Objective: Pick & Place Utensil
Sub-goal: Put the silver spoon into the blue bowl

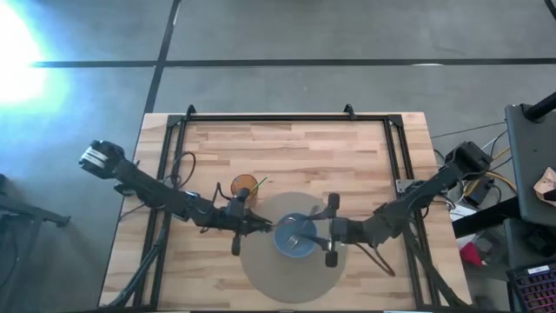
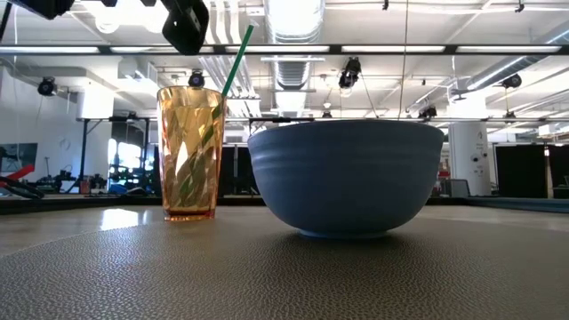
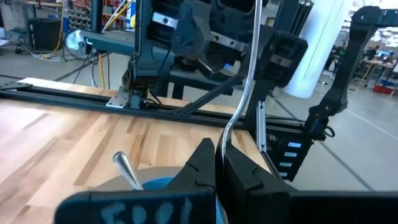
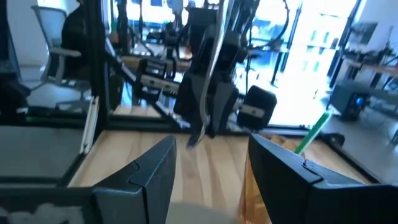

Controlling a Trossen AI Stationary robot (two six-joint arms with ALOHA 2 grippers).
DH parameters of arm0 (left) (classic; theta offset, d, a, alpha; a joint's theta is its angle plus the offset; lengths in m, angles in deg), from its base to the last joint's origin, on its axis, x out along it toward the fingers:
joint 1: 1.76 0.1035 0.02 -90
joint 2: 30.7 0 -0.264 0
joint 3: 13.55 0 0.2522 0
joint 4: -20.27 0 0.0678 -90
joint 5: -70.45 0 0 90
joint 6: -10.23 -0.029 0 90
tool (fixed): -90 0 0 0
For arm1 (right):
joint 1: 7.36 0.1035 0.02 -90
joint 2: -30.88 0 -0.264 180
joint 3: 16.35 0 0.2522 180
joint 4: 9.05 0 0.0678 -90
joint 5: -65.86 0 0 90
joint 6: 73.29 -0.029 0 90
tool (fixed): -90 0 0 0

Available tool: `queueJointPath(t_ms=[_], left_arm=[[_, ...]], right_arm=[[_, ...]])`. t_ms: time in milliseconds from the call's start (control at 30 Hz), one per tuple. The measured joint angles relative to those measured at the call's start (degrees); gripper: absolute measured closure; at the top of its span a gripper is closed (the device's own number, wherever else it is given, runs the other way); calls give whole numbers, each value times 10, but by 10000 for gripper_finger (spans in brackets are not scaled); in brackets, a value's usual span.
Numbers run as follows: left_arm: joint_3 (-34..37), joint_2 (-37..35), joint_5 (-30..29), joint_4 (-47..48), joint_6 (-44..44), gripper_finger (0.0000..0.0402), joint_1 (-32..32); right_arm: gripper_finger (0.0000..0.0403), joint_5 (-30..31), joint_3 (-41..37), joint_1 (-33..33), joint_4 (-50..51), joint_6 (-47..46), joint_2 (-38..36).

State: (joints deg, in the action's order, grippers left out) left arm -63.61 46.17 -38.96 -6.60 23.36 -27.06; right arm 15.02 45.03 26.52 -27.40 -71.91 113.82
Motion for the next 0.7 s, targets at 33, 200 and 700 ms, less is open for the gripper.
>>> queueJointPath(t_ms=[33,200,700], left_arm=[[0,4,0,-5,-1,398,0],[0,27,-1,-30,-7,396,0],[0,53,-2,-62,-25,398,0]], right_arm=[[204,0,-2,-2,-23,10,7],[204,0,8,-14,-82,51,54],[225,49,127,-17,-101,111,151]])
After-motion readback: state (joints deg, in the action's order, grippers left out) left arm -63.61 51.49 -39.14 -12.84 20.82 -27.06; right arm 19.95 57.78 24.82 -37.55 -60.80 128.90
